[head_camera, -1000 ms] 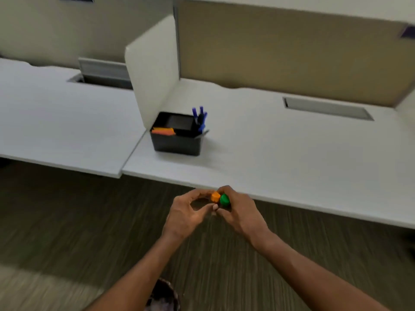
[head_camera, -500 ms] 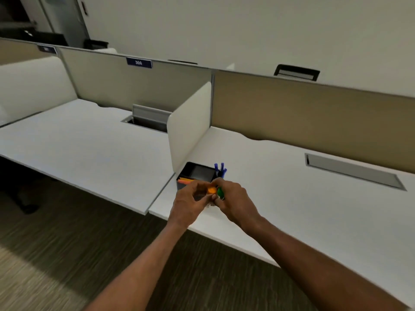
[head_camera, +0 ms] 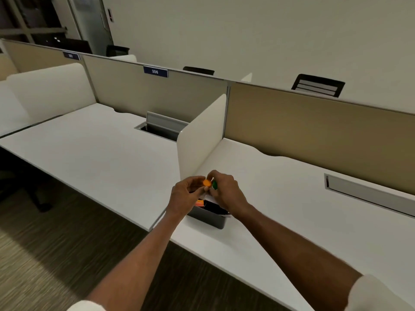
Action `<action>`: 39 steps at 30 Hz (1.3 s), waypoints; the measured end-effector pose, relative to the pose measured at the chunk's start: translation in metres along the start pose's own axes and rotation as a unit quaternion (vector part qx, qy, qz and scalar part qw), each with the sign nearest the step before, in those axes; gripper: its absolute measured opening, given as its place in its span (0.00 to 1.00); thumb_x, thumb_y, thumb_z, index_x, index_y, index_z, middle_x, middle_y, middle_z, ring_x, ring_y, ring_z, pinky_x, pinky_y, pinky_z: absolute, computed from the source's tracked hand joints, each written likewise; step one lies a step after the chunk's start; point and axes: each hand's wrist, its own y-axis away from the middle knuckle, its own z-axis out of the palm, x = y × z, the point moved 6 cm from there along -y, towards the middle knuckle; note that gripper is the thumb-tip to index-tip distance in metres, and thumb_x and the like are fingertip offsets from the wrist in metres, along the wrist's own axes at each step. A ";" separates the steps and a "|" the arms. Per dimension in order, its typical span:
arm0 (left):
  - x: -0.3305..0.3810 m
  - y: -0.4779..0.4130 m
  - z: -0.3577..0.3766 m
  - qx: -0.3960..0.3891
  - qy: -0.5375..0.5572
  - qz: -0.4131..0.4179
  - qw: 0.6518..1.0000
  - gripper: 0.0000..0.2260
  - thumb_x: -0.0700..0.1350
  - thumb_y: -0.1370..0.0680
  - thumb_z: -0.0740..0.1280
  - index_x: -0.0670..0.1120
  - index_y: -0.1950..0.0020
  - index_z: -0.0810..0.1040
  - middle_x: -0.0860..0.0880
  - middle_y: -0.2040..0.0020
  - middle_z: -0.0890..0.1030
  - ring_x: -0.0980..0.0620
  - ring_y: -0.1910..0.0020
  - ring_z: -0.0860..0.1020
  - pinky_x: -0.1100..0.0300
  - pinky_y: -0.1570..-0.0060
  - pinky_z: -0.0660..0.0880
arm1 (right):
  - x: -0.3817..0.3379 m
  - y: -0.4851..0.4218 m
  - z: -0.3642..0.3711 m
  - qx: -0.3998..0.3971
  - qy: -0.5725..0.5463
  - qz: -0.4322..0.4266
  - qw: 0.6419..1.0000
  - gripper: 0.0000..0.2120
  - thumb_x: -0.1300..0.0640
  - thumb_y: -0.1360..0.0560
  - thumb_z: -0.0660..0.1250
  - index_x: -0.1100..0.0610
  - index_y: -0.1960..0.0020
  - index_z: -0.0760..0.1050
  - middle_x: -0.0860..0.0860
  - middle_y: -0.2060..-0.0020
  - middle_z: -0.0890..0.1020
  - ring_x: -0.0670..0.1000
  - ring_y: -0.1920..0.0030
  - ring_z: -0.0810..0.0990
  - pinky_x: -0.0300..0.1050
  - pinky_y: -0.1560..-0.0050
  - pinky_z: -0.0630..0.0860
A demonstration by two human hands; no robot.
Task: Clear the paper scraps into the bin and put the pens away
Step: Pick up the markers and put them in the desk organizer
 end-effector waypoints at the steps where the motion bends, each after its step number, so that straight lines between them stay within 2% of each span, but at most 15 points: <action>1: -0.007 -0.012 0.000 0.003 -0.005 -0.004 1.000 0.17 0.46 0.25 0.75 0.47 0.37 0.82 0.52 0.46 0.86 0.59 0.47 0.84 0.66 0.43 0.79 | 0.003 -0.013 0.005 -0.001 -0.004 0.002 1.000 0.11 0.57 0.22 0.70 0.55 0.40 0.75 0.56 0.47 0.82 0.54 0.50 0.81 0.42 0.53 0.75; 4: -0.032 -0.046 -0.002 0.012 -0.023 -0.016 1.000 0.16 0.46 0.23 0.74 0.46 0.36 0.81 0.50 0.45 0.86 0.56 0.45 0.84 0.62 0.41 0.80 | 0.013 -0.054 0.026 -0.007 -0.015 0.006 1.000 0.10 0.58 0.22 0.70 0.56 0.41 0.76 0.53 0.51 0.80 0.52 0.53 0.78 0.42 0.55 0.73; 8: -0.079 -0.083 0.000 0.002 -0.033 -0.054 0.998 0.15 0.46 0.24 0.75 0.46 0.38 0.82 0.50 0.46 0.86 0.56 0.46 0.84 0.57 0.39 0.80 | 0.036 -0.099 0.065 -0.031 -0.023 0.022 0.999 0.12 0.57 0.23 0.70 0.56 0.40 0.76 0.55 0.46 0.82 0.50 0.52 0.78 0.42 0.51 0.74; 12: -0.124 -0.106 0.001 -0.014 -0.033 -0.103 0.994 0.16 0.47 0.25 0.76 0.46 0.40 0.80 0.49 0.45 0.85 0.52 0.44 0.83 0.54 0.38 0.79 | 0.056 -0.129 0.098 -0.056 -0.028 0.014 0.998 0.12 0.59 0.24 0.72 0.56 0.40 0.79 0.54 0.45 0.83 0.49 0.50 0.78 0.40 0.50 0.73; 15: -0.149 -0.117 0.004 -0.031 -0.042 -0.118 0.992 0.15 0.47 0.25 0.76 0.47 0.41 0.79 0.50 0.44 0.85 0.52 0.44 0.83 0.53 0.38 0.79 | 0.073 -0.143 0.123 -0.081 -0.018 0.022 0.996 0.13 0.63 0.24 0.70 0.54 0.41 0.78 0.54 0.46 0.82 0.52 0.49 0.80 0.47 0.47 0.79; 17: -0.162 -0.122 0.007 -0.042 -0.056 -0.115 0.991 0.14 0.47 0.25 0.76 0.48 0.41 0.79 0.52 0.45 0.84 0.53 0.43 0.83 0.53 0.37 0.79 | 0.084 -0.148 0.137 -0.100 -0.008 0.026 0.995 0.16 0.67 0.25 0.67 0.53 0.40 0.76 0.54 0.47 0.81 0.53 0.49 0.80 0.52 0.46 0.81; 19: -0.169 -0.126 0.013 -0.068 -0.082 -0.098 0.989 0.10 0.45 0.23 0.74 0.49 0.43 0.78 0.54 0.45 0.84 0.55 0.43 0.82 0.52 0.38 0.80 | 0.090 -0.154 0.146 -0.121 0.004 0.022 0.992 0.19 0.68 0.25 0.66 0.53 0.38 0.73 0.54 0.46 0.80 0.54 0.49 0.80 0.53 0.46 0.81; 23: -0.173 -0.127 0.015 -0.079 -0.196 -0.060 0.976 0.06 0.44 0.22 0.72 0.52 0.46 0.83 0.53 0.42 0.85 0.52 0.35 0.79 0.50 0.33 0.76 | 0.093 -0.163 0.156 -0.164 0.044 -0.007 0.986 0.25 0.64 0.25 0.70 0.53 0.32 0.66 0.54 0.42 0.81 0.56 0.47 0.82 0.53 0.48 0.82; 27: -0.179 -0.127 0.013 -0.089 -0.231 -0.044 0.968 0.13 0.47 0.24 0.75 0.51 0.41 0.81 0.53 0.43 0.83 0.54 0.42 0.80 0.51 0.37 0.78 | 0.093 -0.171 0.161 -0.179 0.097 -0.037 0.978 0.30 0.60 0.27 0.73 0.52 0.31 0.63 0.55 0.43 0.82 0.58 0.49 0.82 0.54 0.52 0.82; 30: -0.181 -0.129 0.011 -0.084 -0.238 -0.033 0.967 0.17 0.48 0.24 0.74 0.52 0.36 0.79 0.50 0.38 0.81 0.52 0.38 0.79 0.54 0.35 0.77 | 0.094 -0.176 0.164 -0.177 0.120 -0.052 0.975 0.28 0.60 0.27 0.73 0.53 0.33 0.63 0.55 0.45 0.83 0.58 0.52 0.82 0.54 0.53 0.81; 34: -0.181 -0.133 0.010 -0.089 -0.259 -0.012 0.962 0.19 0.50 0.24 0.73 0.52 0.34 0.78 0.49 0.37 0.81 0.50 0.34 0.78 0.52 0.38 0.78 | 0.099 -0.182 0.167 -0.189 0.134 -0.051 0.971 0.25 0.53 0.26 0.72 0.55 0.35 0.65 0.55 0.48 0.85 0.59 0.54 0.83 0.56 0.47 0.78; 39: -0.186 -0.137 0.008 -0.092 -0.293 0.004 0.951 0.25 0.53 0.26 0.73 0.53 0.29 0.73 0.50 0.38 0.82 0.50 0.33 0.76 0.51 0.38 0.78 | 0.101 -0.184 0.172 -0.223 0.129 -0.043 0.965 0.25 0.53 0.25 0.69 0.55 0.33 0.62 0.55 0.46 0.84 0.58 0.53 0.83 0.58 0.43 0.77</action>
